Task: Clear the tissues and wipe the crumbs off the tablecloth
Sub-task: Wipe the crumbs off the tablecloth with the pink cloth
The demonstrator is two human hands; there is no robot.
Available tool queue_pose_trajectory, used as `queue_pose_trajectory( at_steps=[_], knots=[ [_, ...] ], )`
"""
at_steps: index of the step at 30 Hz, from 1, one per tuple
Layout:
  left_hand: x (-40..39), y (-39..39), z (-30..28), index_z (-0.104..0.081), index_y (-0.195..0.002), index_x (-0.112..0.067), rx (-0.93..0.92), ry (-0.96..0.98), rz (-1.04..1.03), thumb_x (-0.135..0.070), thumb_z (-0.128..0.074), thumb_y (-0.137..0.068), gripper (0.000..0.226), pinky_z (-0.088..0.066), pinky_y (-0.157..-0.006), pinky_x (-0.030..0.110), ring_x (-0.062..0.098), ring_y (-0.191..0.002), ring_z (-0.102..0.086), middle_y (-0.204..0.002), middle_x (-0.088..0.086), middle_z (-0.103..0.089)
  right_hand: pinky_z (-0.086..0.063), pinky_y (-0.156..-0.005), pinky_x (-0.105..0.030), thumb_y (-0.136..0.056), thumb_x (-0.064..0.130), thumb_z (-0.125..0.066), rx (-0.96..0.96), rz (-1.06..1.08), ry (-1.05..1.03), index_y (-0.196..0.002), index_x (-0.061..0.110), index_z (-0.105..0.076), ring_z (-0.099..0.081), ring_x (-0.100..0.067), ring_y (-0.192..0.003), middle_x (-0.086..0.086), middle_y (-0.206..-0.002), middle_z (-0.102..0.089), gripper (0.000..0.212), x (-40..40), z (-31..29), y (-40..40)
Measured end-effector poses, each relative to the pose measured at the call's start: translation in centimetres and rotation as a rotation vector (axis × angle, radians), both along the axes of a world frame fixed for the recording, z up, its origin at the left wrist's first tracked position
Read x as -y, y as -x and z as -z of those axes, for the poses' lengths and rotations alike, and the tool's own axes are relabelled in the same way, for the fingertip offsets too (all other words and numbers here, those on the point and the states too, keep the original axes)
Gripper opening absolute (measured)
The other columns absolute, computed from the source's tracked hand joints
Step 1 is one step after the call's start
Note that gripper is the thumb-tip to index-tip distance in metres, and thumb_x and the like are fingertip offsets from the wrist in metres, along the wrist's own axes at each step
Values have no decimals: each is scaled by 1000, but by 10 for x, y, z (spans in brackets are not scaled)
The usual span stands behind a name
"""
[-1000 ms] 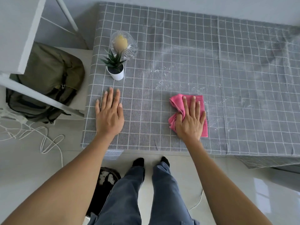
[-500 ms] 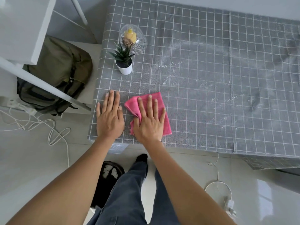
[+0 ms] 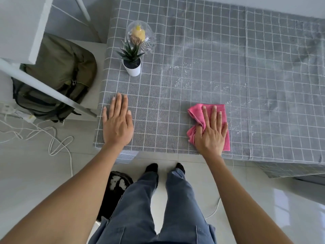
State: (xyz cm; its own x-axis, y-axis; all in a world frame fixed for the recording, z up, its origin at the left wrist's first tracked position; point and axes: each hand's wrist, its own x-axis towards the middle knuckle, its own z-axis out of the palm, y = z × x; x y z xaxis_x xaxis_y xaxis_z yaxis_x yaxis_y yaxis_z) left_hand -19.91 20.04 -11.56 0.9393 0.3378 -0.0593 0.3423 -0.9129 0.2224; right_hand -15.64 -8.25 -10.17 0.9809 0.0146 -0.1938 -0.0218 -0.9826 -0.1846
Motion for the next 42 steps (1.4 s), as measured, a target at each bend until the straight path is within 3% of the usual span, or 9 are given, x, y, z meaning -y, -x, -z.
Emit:
queue_pose_trajectory(
  at_steps=[5,10,15,19,25,33,42],
  knots=[
    [1,-1,3,-11,-153,-20,3,-5,1,-31,-16,-100,55,-6,-119,43,14,-148,-6,-160,-2,-7,10,-117,-48,-86,45,-7,-24,52,24,-148,38,13,12,-21,-147,2,-159,15,66,-25,-2,3],
    [1,0,2,-9,-153,-21,6,-7,3,-32,-13,-99,55,-3,-119,43,14,-148,-5,-160,-3,-6,9,-116,-53,-91,47,-7,-45,-142,22,-148,34,20,22,-24,-143,-3,-157,23,64,-76,0,12],
    [2,0,0,-9,-152,-21,7,7,-4,-33,-13,-99,55,-4,-119,43,13,-148,-5,-160,-3,-6,10,-116,-51,-93,42,-21,-26,-271,-112,-151,36,4,11,-22,-147,0,-160,8,63,-110,0,23],
    [2,0,-1,-9,-152,-21,3,9,-1,-33,-13,-99,55,-4,-119,43,13,-148,-5,-160,-3,-6,4,-119,-48,-94,45,-16,7,-326,-110,-151,36,-3,9,-18,-147,2,-161,4,60,-79,2,16],
    [2,-2,-1,-8,-152,-21,-14,13,5,-36,-8,-98,56,-3,-119,44,13,-148,-3,-160,-3,-5,6,-118,-48,-89,44,-7,2,-51,-44,-150,37,6,14,-19,-146,2,-160,11,63,-22,1,-9],
    [15,-31,-3,-9,-152,-17,11,62,30,-40,-5,-96,60,4,-118,43,13,-147,0,-160,-1,-4,11,-116,-50,-95,39,-24,-10,238,-88,-148,38,10,16,-20,-146,1,-159,16,63,-60,-1,-24],
    [8,-53,-2,-3,-152,-21,31,55,-21,-36,-4,-96,58,2,-119,41,10,-147,2,-160,-4,1,17,-114,-51,-93,44,-11,-24,-255,-104,-149,35,13,22,-22,-144,1,-158,21,62,-141,1,-34]
  ],
)
